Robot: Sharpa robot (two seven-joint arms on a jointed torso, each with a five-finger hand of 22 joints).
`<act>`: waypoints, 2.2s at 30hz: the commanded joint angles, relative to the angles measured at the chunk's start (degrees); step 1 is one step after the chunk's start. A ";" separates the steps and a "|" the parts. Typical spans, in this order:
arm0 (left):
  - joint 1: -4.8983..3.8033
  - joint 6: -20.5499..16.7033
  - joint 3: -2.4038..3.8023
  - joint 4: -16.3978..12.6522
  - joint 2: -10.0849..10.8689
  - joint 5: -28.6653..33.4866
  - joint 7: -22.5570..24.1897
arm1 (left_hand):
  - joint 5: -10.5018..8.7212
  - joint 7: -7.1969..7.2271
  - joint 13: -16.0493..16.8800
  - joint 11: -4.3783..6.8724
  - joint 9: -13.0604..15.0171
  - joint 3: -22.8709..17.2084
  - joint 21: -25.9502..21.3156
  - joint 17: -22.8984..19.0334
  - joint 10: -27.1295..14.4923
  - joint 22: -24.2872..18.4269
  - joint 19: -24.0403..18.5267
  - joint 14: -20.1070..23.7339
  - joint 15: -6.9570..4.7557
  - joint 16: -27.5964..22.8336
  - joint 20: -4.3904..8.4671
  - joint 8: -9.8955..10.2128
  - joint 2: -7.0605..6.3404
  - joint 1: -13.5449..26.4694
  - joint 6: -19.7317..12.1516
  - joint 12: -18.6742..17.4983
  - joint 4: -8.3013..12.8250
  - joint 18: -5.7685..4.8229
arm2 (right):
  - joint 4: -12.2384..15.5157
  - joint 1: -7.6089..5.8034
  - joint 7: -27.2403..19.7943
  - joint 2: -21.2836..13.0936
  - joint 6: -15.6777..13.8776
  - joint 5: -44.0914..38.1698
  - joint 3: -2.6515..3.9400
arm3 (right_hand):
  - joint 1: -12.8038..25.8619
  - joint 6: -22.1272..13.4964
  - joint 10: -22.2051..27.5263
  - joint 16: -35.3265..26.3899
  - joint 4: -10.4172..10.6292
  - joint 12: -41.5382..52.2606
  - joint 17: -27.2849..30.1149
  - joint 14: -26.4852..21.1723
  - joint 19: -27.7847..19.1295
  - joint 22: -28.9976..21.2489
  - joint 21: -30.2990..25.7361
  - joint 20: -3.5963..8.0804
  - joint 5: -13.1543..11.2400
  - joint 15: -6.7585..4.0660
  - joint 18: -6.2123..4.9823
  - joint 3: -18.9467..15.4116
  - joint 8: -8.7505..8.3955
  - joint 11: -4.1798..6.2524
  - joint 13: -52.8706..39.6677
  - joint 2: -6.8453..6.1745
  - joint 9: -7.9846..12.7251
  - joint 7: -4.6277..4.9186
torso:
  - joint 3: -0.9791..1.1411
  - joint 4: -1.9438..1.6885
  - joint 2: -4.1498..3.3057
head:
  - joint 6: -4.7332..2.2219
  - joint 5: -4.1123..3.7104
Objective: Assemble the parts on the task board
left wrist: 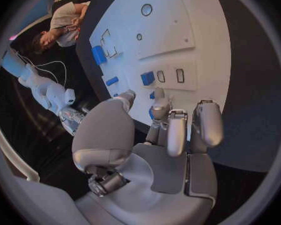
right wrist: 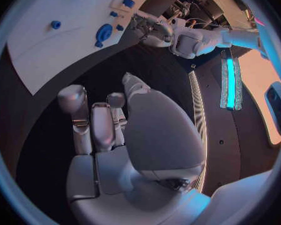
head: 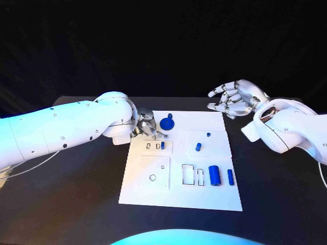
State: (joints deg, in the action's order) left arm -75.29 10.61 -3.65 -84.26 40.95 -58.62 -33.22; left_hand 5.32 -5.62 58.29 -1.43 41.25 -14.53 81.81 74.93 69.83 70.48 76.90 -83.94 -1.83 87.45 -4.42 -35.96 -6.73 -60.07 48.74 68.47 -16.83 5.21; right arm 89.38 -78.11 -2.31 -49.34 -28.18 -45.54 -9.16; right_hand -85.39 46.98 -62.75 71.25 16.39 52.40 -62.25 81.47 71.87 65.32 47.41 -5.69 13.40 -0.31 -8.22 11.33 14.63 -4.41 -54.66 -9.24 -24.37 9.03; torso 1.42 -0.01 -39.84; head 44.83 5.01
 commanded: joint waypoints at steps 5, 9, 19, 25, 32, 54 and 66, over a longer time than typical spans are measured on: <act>-0.15 3.79 -0.57 0.95 -1.30 -0.97 -1.31 | 0.18 0.32 -0.35 0.10 0.22 0.41 0.15 10.96 -0.11 -0.13 0.25 -4.10 -0.08 0.03 0.09 -0.21 0.85 -0.30 -0.05 -0.19 0.05 -1.09 | -0.55 -0.03 -6.64 0.82 -6.35 9.26 0.03 | 0.61 -0.19 4.68 -28.54 -0.07 -16.64 22.93 -8.35 -6.32 -16.33 -24.00 -0.31 0.50 0.62 -2.23 5.52 0.41 -0.13 15.99 -2.50 0.25 0.32 | -0.01 0.00 -0.03 | 0.11 -0.04; -0.15 4.06 -0.73 1.17 -1.80 -0.77 -1.32 | 0.20 0.32 -0.35 0.10 0.24 0.41 0.16 10.95 -0.12 -0.11 0.26 -4.10 -0.08 0.03 0.09 -0.21 0.88 -0.35 -0.07 -0.19 0.05 -1.10 | -0.91 -0.03 -7.19 1.16 -6.99 10.61 0.03 | 1.15 -0.62 4.06 -33.06 -0.33 -18.67 23.21 -7.36 -5.05 -19.51 -27.09 -0.51 0.46 0.77 -2.21 6.93 0.58 -0.33 19.31 -3.28 0.23 0.54 | 0.00 0.02 -0.05 | 0.16 -0.26; -0.11 4.27 -1.00 1.82 -2.97 -0.17 -1.28 | 0.25 0.32 -0.37 0.10 0.41 0.37 0.19 10.97 -0.19 -0.03 0.29 -4.10 -0.08 0.03 0.10 -0.24 1.11 -0.70 -0.18 -0.21 0.06 -1.11 | -1.41 -0.02 -7.05 1.97 -7.04 11.29 0.02 | 1.33 -0.94 4.00 -34.92 -0.48 -19.04 23.06 -6.94 -4.50 -20.80 -28.32 -0.60 0.51 0.85 -2.19 7.44 0.65 -0.46 20.44 -3.46 0.22 0.68 | 0.01 0.07 -0.11 | 0.35 -0.38; -0.09 4.03 -1.26 2.53 -3.45 -0.01 -1.29 | 0.32 0.26 -0.88 0.06 0.79 0.19 0.16 10.96 -0.65 -0.07 0.21 -4.08 -0.06 0.01 0.10 -0.15 1.65 -1.89 -0.57 -0.55 0.11 -1.10 | -1.78 0.00 -6.77 2.48 -7.02 11.32 0.00 | 1.48 -1.13 4.34 -36.16 -0.56 -19.24 22.96 -6.92 -4.41 -21.62 -29.17 -0.65 0.67 1.04 -2.17 7.72 0.72 -0.65 21.05 -3.55 0.20 0.86 | 0.00 -0.03 -0.05 | 0.61 -0.63; -0.07 3.76 -1.43 2.90 -3.82 0.34 -1.27 | 0.34 0.19 -1.29 0.00 1.13 -0.25 0.13 10.96 -1.05 -0.11 0.13 -4.06 0.00 -0.01 0.06 -0.04 2.28 -3.14 -0.80 -0.86 0.10 -1.09 | -1.93 0.07 -6.47 2.88 -6.66 11.05 -0.02 | 1.44 -1.26 4.48 -36.71 -0.68 -19.27 22.89 -6.89 -4.35 -21.97 -29.53 -0.70 0.75 1.09 -2.16 7.89 0.74 -0.72 21.29 -3.54 0.19 0.96 | 0.04 -0.05 -0.06 | 0.61 -0.81; -0.02 4.63 -2.24 4.60 -5.29 1.66 -0.94 | 0.33 0.17 -1.23 -0.01 1.28 -0.52 0.15 10.97 -1.03 -0.07 0.13 -4.07 0.02 0.00 0.03 0.00 2.65 -3.59 -0.85 -0.81 0.10 -1.09 | -1.86 0.19 -6.25 3.53 -6.26 9.56 -0.07 | 1.44 -1.45 4.80 -37.57 -0.84 -19.27 22.75 -6.88 -4.26 -22.50 -30.06 -0.81 0.88 1.24 -2.13 8.09 0.79 -0.91 21.62 -3.60 0.17 1.18 | 0.00 -0.04 -0.03 | 1.04 -0.99; 0.00 4.95 -2.30 4.74 -5.30 2.24 -0.59 | 0.25 0.28 -1.25 0.07 1.72 -1.89 0.15 11.06 -1.05 -0.02 0.08 -4.10 -0.03 0.04 0.01 0.09 3.60 -5.86 -0.84 -0.78 0.25 -1.08 | -2.04 0.26 -6.00 3.79 -6.07 9.05 -0.11 | 1.46 -1.49 4.86 -37.76 -0.86 -19.26 22.71 -6.88 -4.25 -22.61 -30.18 -0.82 0.86 1.28 -2.13 8.14 0.81 -0.95 21.69 -3.59 0.16 1.21 | 0.00 -0.12 -0.02 | 1.12 -1.00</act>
State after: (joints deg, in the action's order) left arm -75.27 14.40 -5.95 -79.51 35.79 -57.27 -34.34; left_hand 5.32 -5.41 57.06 -1.54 42.94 -16.28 81.81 74.91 69.11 70.44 76.88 -83.94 -1.82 87.46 -4.42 -35.96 -3.16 -65.62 48.12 67.72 -16.58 5.21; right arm 87.37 -77.90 -8.06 -45.61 -34.91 -35.53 -9.28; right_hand -83.93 45.73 -58.16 33.68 15.40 33.48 -39.50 74.31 67.23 42.76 17.41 -6.37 13.99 0.70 -10.19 19.15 15.07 -5.05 -33.01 -12.46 -24.18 9.95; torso 1.42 -0.12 -39.85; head 45.94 3.98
